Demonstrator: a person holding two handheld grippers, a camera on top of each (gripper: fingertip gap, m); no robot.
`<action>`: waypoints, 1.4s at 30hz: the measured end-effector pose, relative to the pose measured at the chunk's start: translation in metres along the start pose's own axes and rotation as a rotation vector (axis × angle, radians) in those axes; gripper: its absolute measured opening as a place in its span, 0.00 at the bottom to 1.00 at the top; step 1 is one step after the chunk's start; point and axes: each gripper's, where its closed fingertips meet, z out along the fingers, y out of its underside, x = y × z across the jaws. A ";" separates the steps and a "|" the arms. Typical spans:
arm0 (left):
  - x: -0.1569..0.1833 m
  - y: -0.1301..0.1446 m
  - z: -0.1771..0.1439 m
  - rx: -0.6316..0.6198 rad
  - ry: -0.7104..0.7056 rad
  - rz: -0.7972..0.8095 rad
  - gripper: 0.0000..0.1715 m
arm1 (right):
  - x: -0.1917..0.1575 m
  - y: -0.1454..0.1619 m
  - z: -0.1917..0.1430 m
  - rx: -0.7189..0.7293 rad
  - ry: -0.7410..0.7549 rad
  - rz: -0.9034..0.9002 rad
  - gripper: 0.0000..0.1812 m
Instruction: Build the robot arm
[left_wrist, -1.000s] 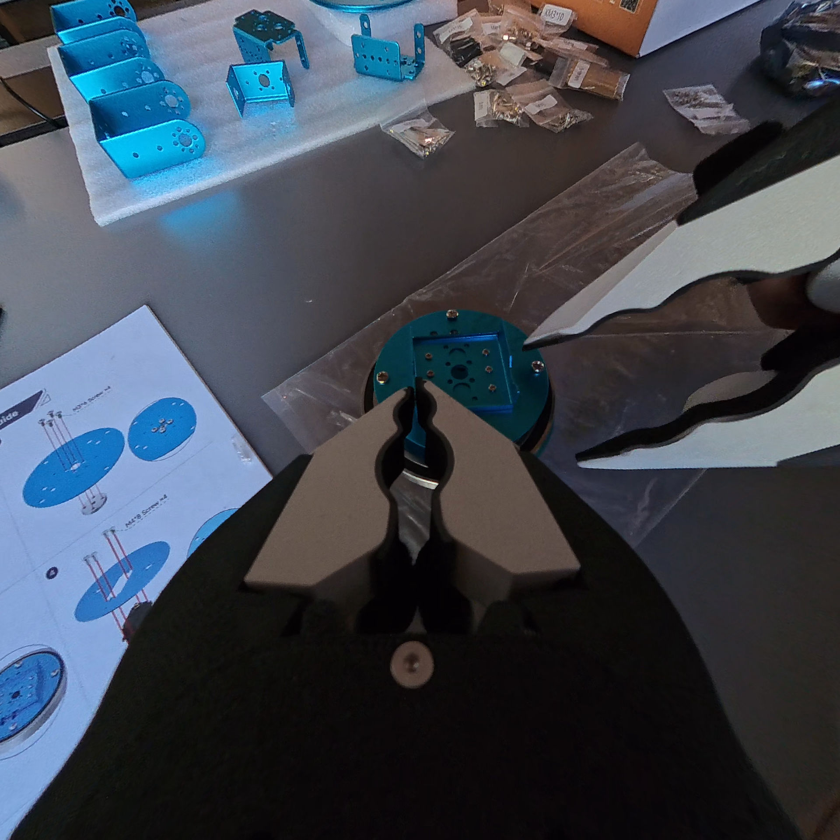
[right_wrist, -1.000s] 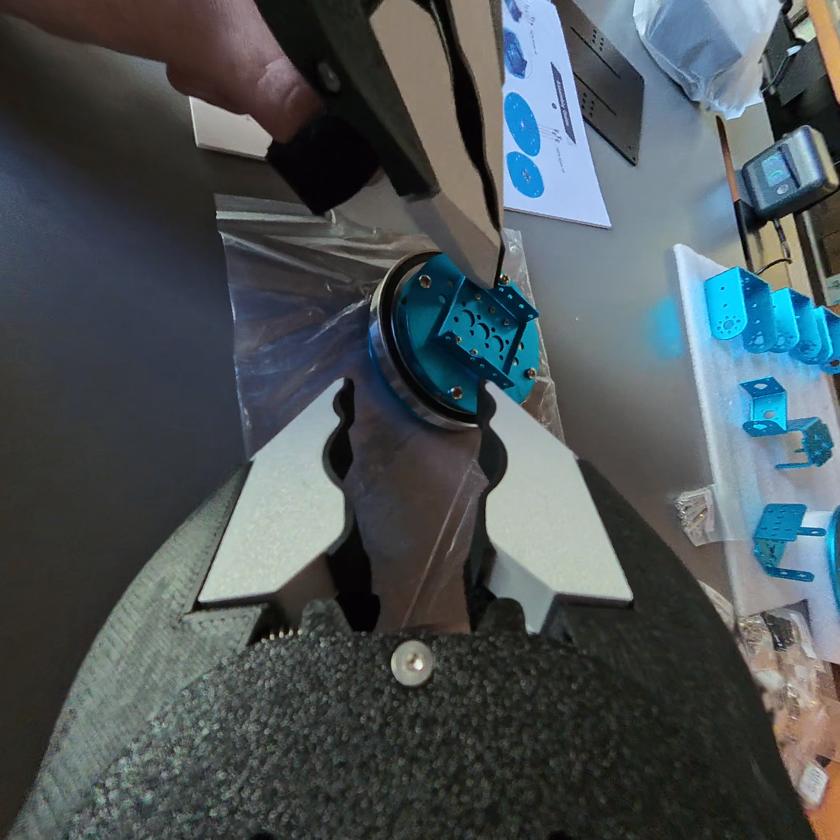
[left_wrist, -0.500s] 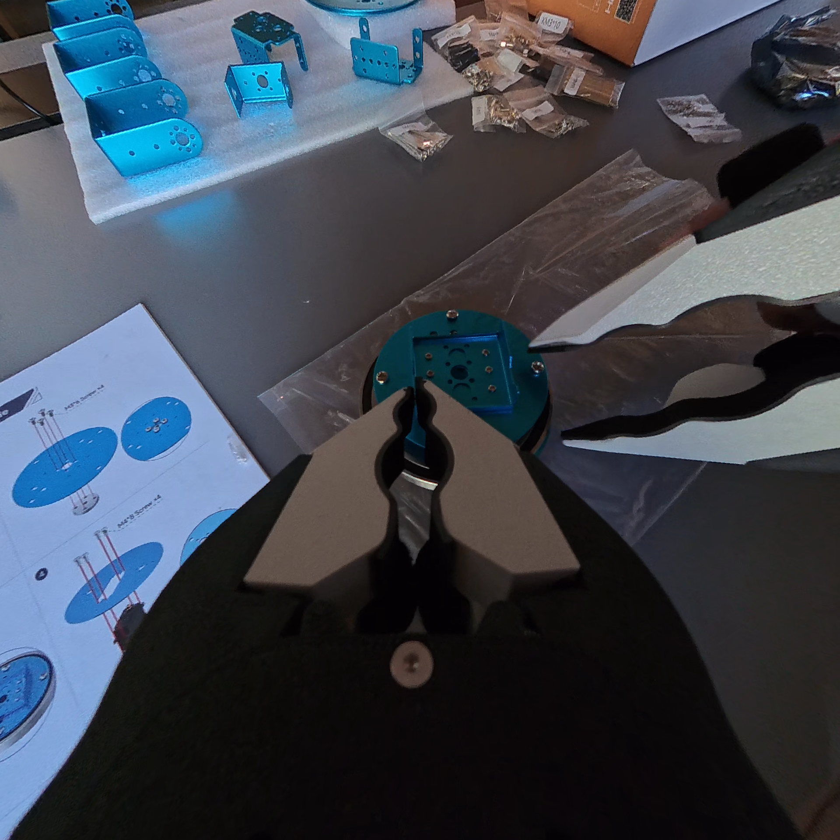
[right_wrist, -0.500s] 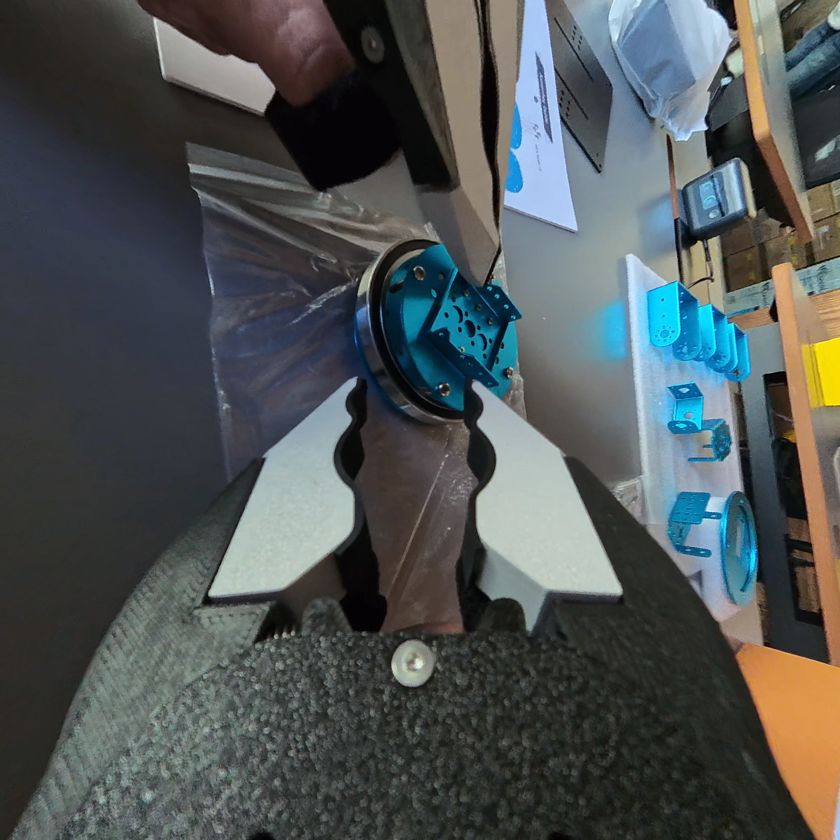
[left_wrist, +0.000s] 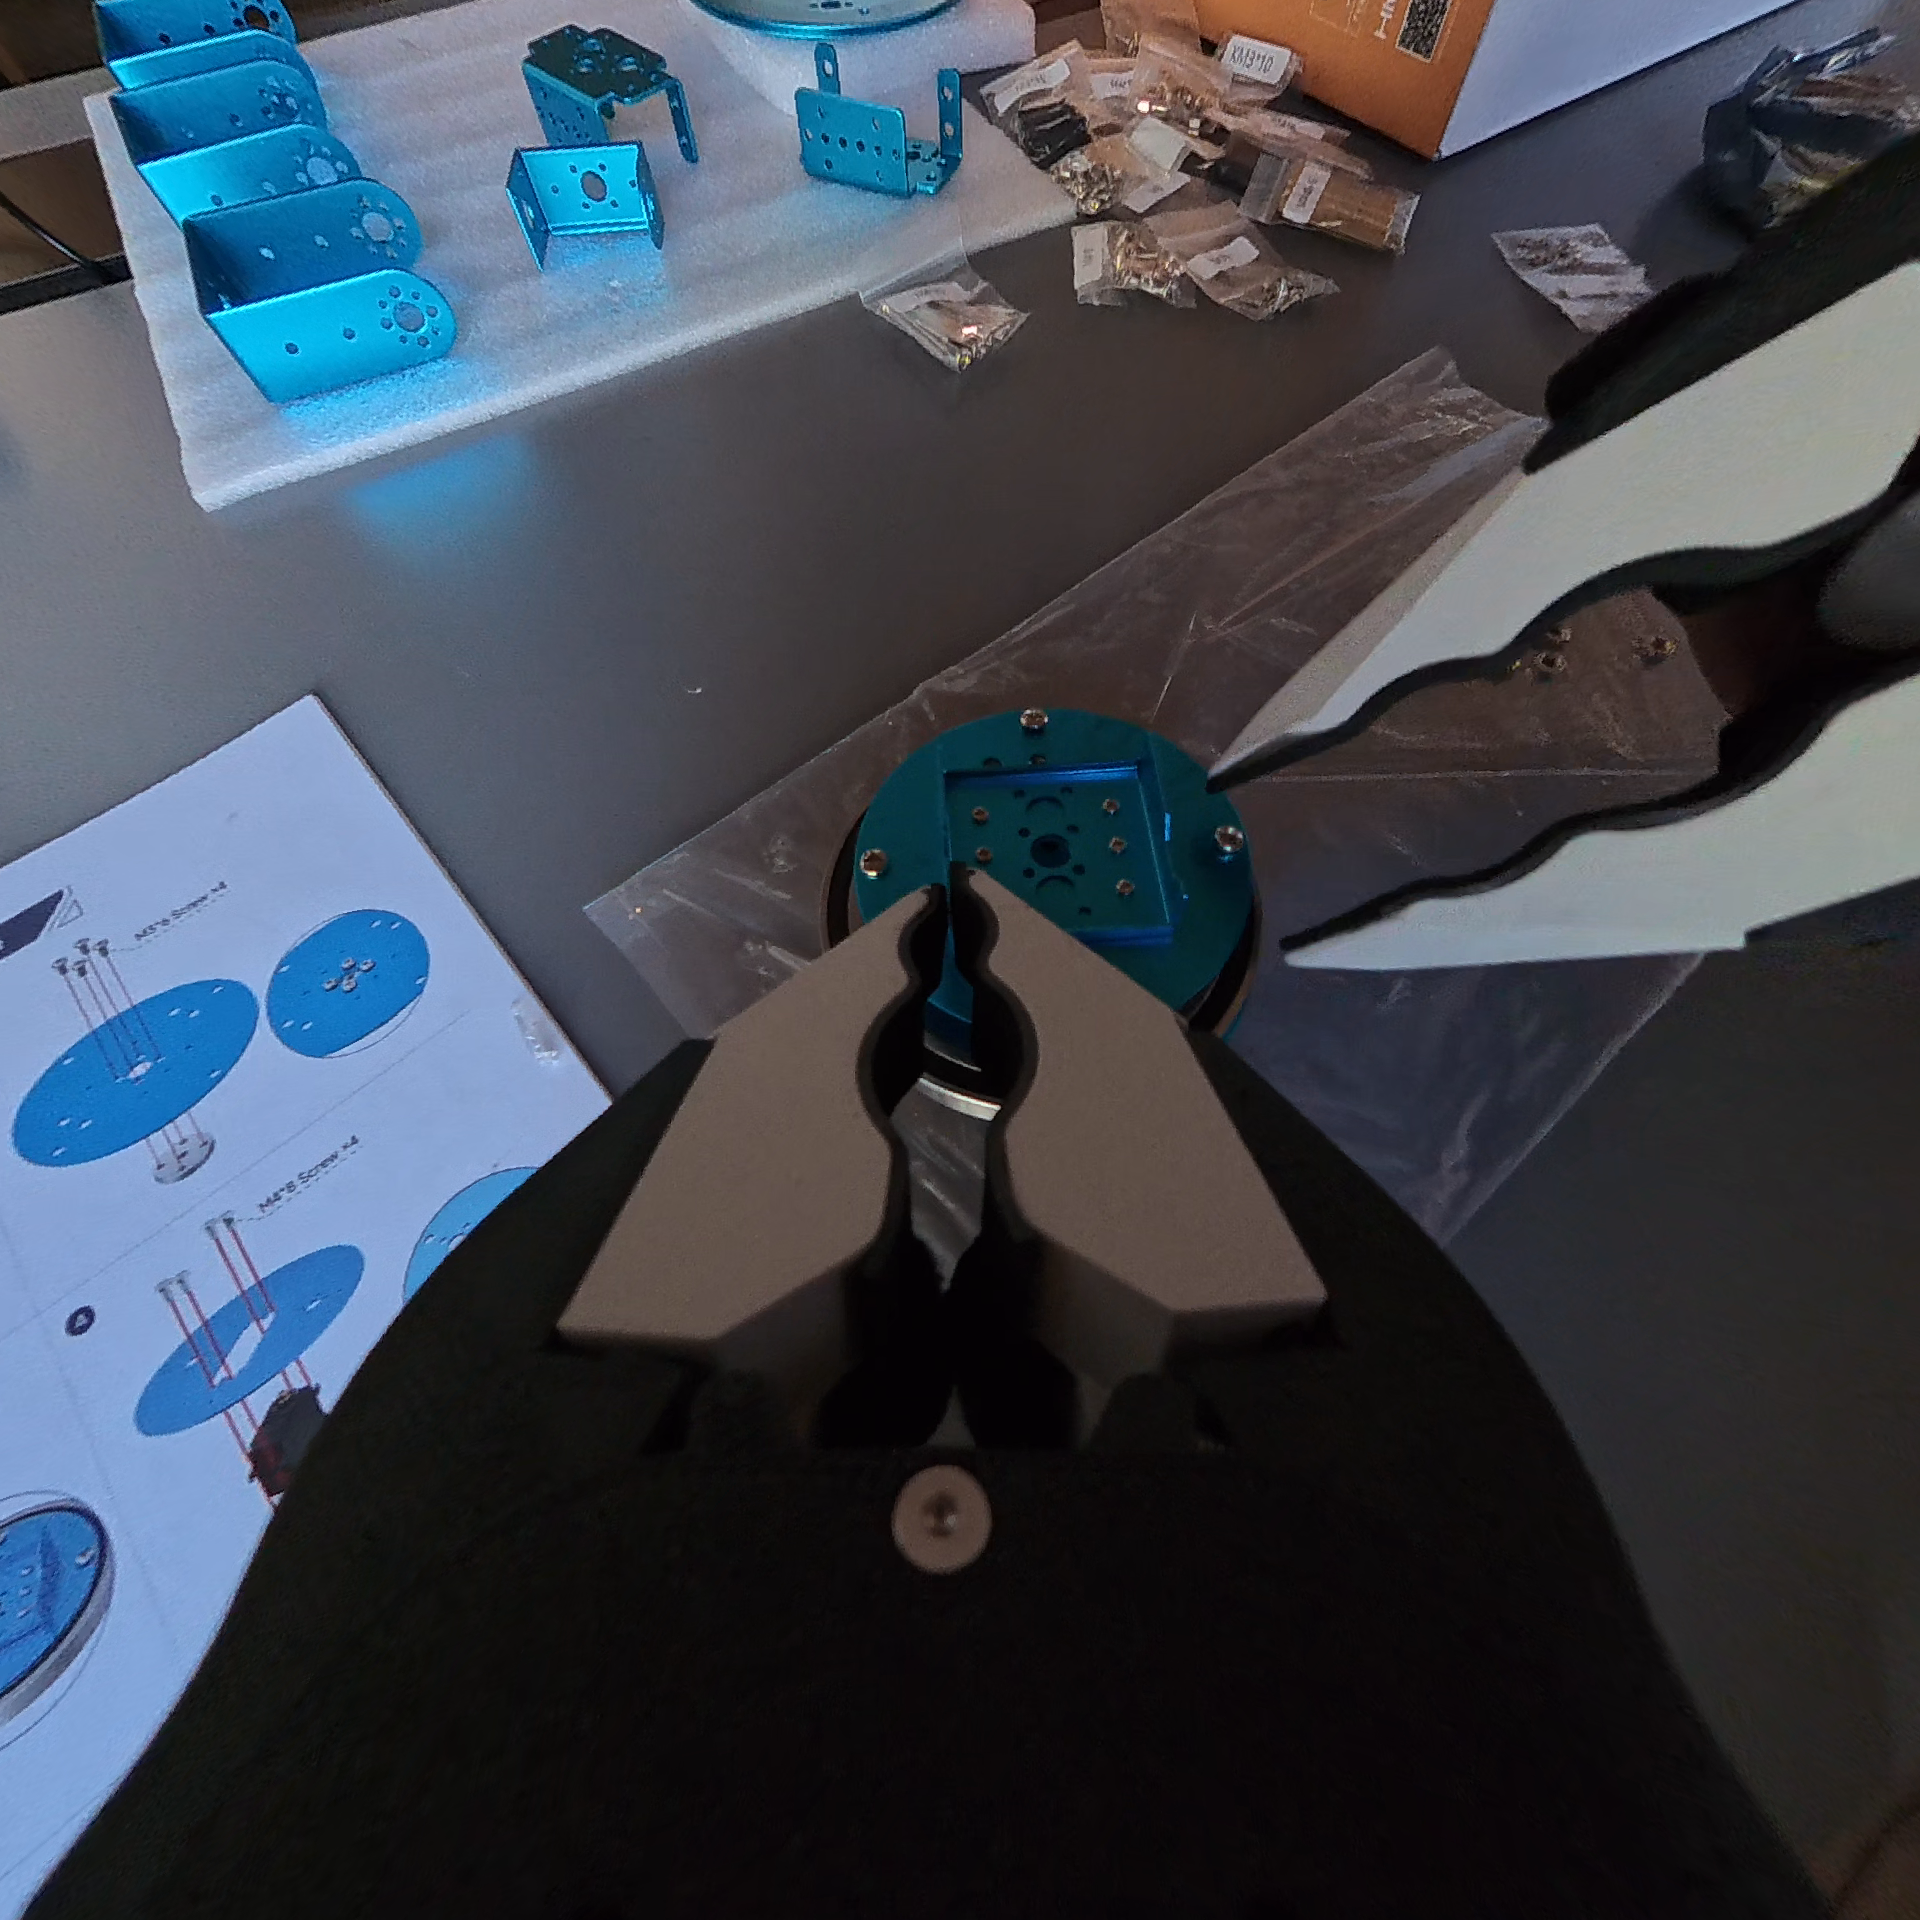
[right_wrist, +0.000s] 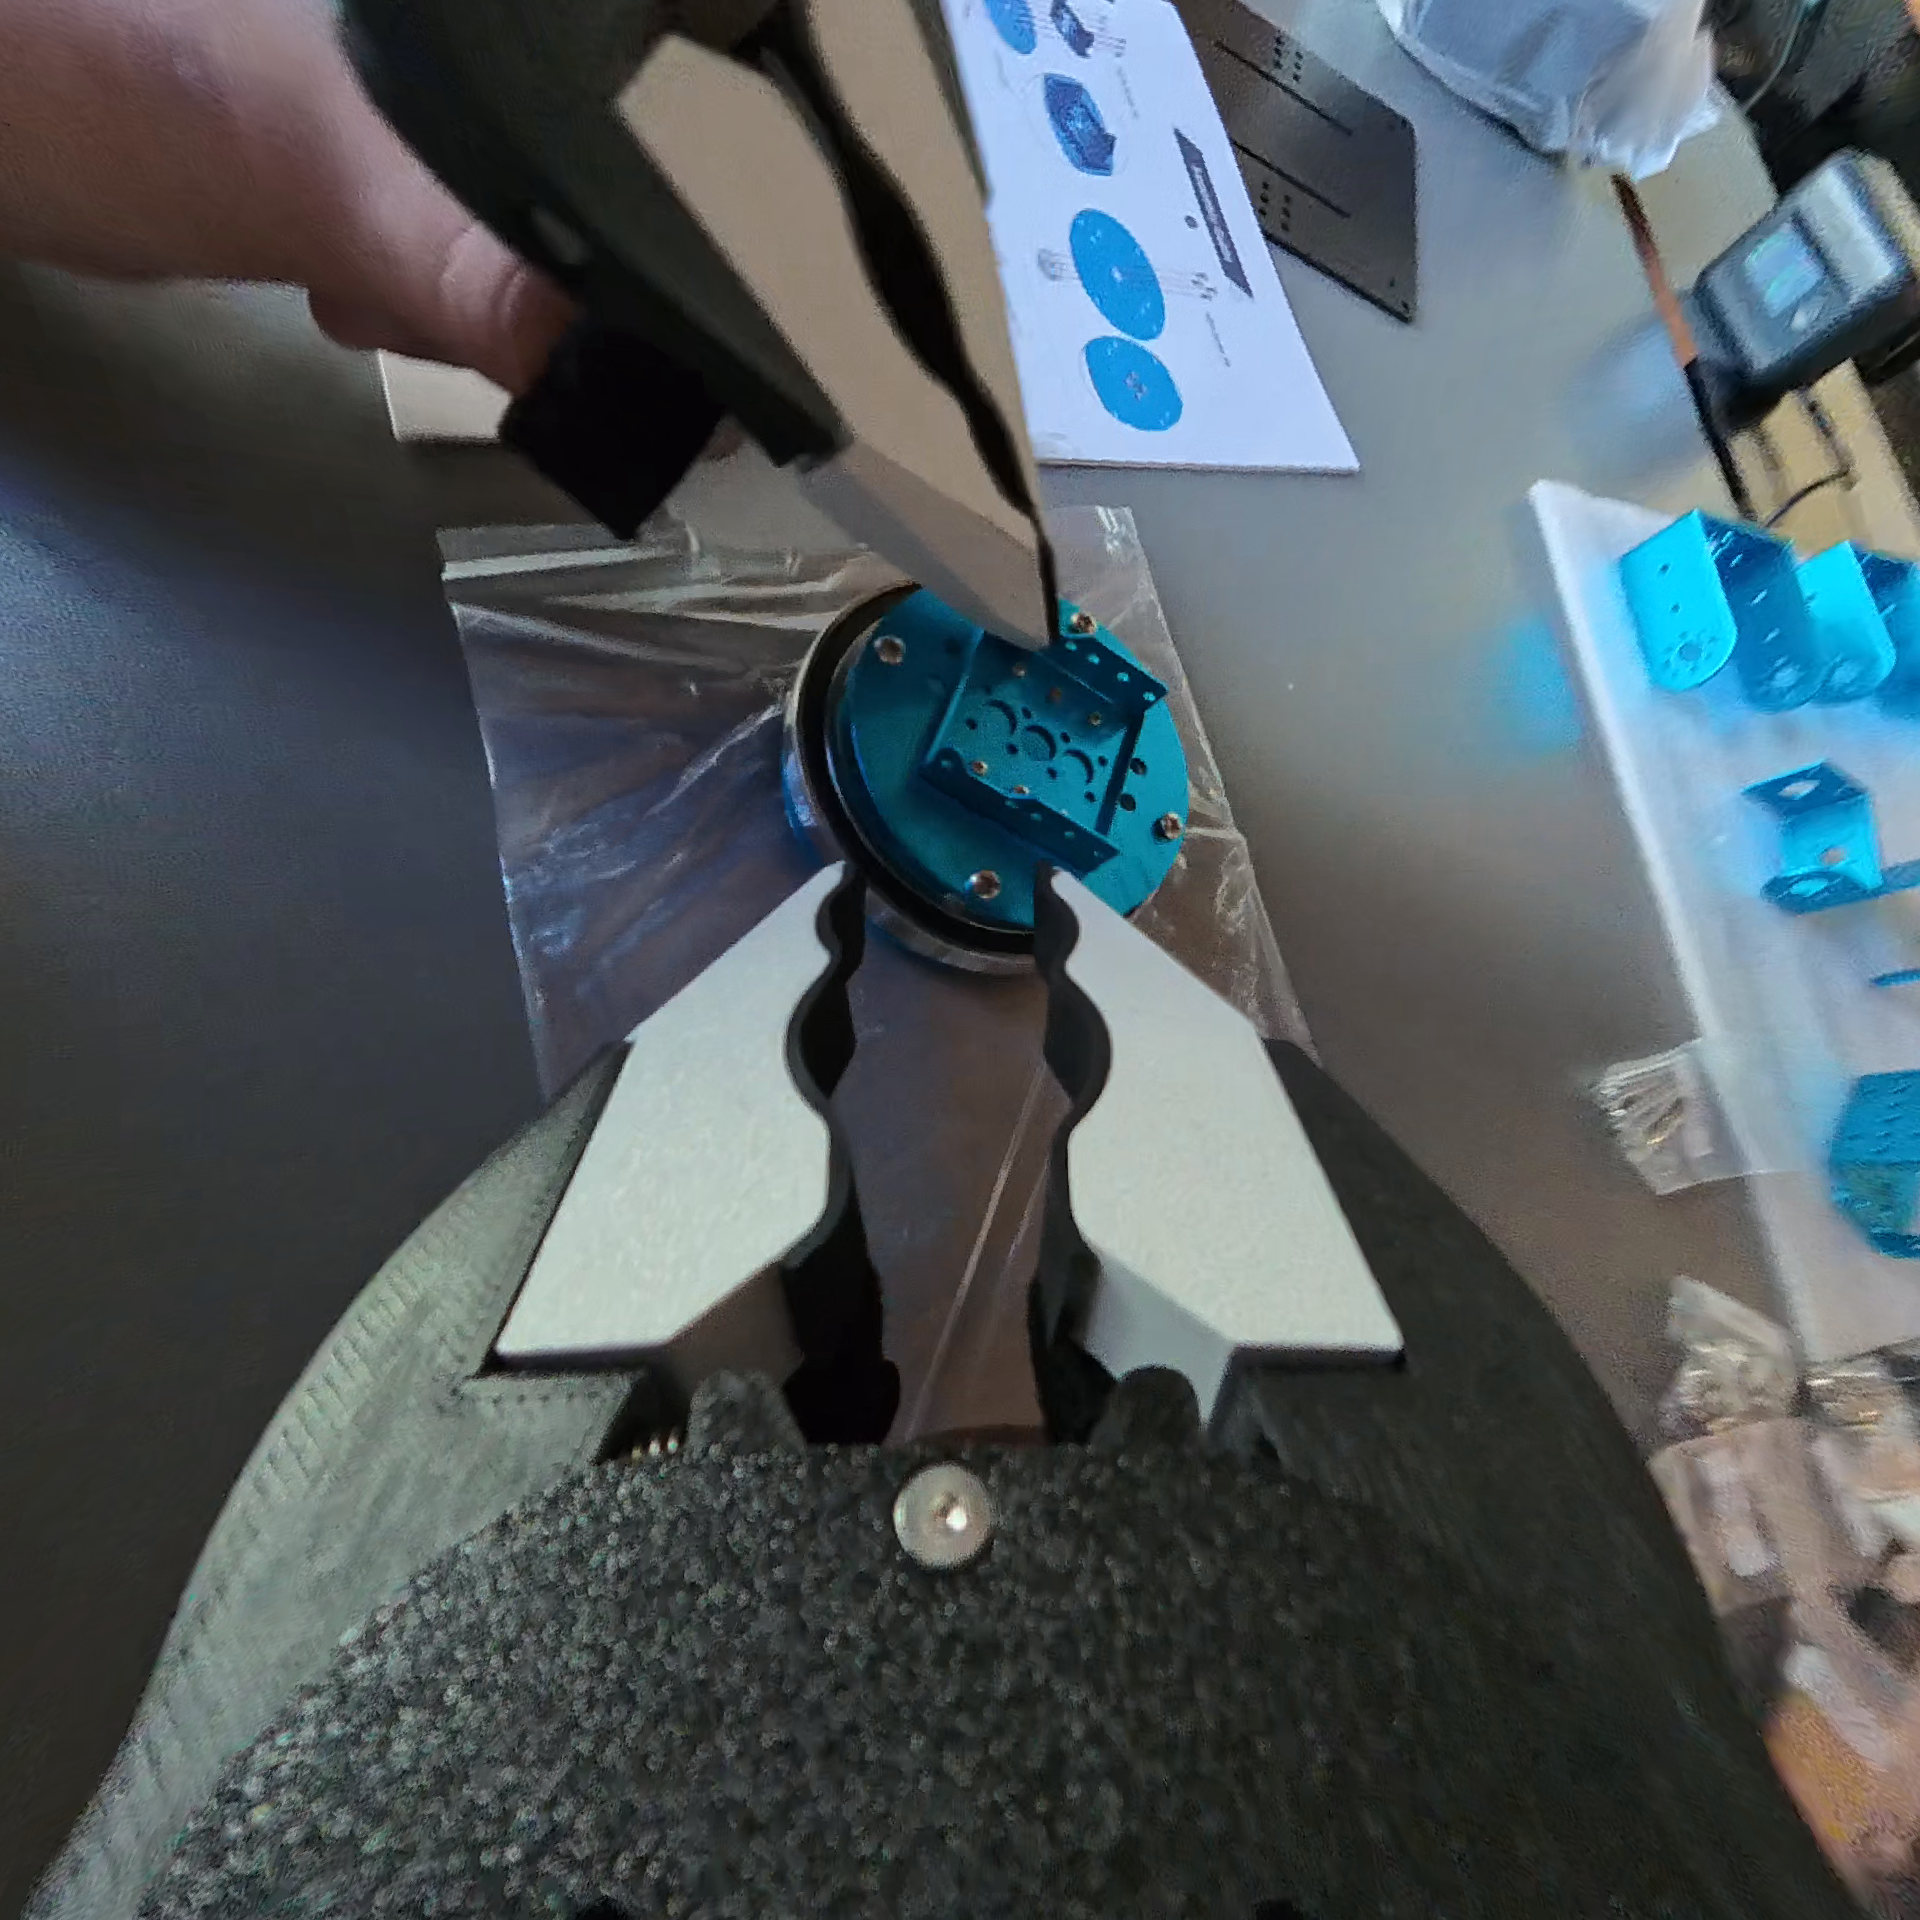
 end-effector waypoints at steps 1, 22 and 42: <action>0.000 0.000 0.000 0.000 0.001 0.000 0.00 | 0.002 0.001 0.000 0.007 -0.012 0.045 0.17; 0.000 0.000 -0.001 0.005 0.006 -0.002 0.00 | 0.002 -0.007 -0.004 0.102 -0.065 0.067 0.09; 0.001 0.001 -0.006 0.032 -0.022 0.016 0.00 | 0.005 -0.016 0.011 0.109 -0.007 0.214 0.29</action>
